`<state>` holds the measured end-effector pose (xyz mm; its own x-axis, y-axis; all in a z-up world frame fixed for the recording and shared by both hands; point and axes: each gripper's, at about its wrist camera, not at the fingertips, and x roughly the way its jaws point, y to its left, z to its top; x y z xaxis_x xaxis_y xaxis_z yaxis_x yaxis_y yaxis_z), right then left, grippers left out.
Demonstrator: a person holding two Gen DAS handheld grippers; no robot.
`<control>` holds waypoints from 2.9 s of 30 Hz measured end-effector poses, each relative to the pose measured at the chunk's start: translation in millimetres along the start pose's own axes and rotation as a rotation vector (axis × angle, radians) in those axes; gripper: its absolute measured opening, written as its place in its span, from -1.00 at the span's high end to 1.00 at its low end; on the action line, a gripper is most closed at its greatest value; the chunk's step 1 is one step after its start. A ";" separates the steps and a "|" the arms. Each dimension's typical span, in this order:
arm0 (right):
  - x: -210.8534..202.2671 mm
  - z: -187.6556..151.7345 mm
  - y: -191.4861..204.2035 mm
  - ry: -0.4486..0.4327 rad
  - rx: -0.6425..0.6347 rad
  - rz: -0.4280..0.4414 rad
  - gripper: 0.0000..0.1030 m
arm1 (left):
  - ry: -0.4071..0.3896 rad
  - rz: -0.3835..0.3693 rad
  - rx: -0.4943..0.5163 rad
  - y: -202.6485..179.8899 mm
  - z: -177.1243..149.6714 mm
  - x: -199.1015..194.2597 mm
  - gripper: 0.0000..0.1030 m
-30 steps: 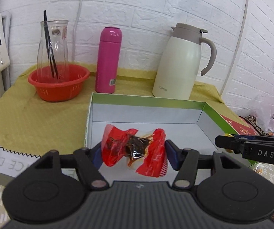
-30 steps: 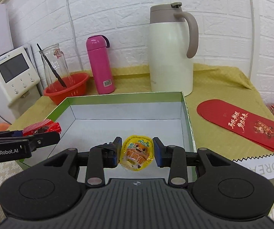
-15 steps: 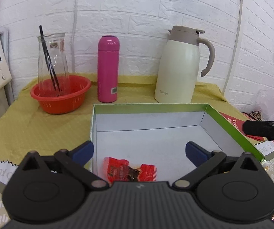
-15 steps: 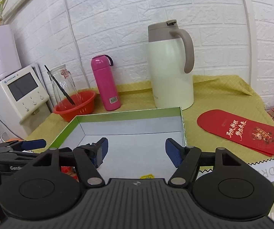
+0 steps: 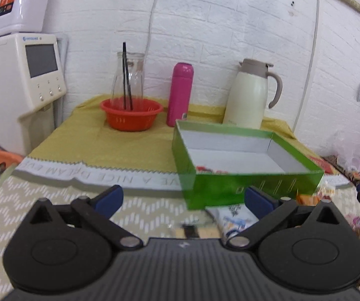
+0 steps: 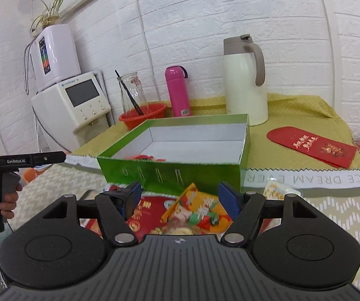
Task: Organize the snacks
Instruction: 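Open both grippers to drop the red packs and jelly cup into the green box, then grasp the orange snack pack with the left gripper while the right gripper grasps a clear snack bag, then carry both packs into the green box and open both grippers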
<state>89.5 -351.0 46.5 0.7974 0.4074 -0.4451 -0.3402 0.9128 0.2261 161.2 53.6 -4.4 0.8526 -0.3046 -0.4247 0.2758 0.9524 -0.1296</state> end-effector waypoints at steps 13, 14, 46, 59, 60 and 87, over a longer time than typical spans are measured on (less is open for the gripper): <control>2.3 -31.3 36.0 0.063 -0.271 0.012 -0.81 | 0.133 -0.065 0.174 -58.0 -59.3 -12.7 -0.99; 5.1 -31.9 36.2 0.071 -0.281 0.009 -0.80 | 0.141 -0.078 0.186 -62.7 -62.3 -11.1 -0.99; 32.7 -35.9 40.0 0.183 -0.383 -0.125 -0.44 | 0.242 -0.213 0.110 -70.0 -69.2 8.1 0.01; 21.8 -32.4 39.4 0.133 -0.303 -0.168 -0.44 | 0.232 -0.129 0.115 -60.4 -67.9 6.8 0.30; 20.8 -33.6 39.9 0.131 -0.300 -0.173 -0.43 | 0.236 -0.134 0.117 -60.3 -67.5 6.6 0.41; -20.8 -26.7 88.9 0.018 -0.184 -0.147 -0.41 | 0.048 -0.194 -0.024 -64.6 -36.2 -64.4 0.72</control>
<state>29.4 -277.6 52.7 0.8364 0.2688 -0.4776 -0.3077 0.9515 -0.0034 72.4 12.0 -1.1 0.7623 -0.4820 -0.4319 0.4212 0.8762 -0.2344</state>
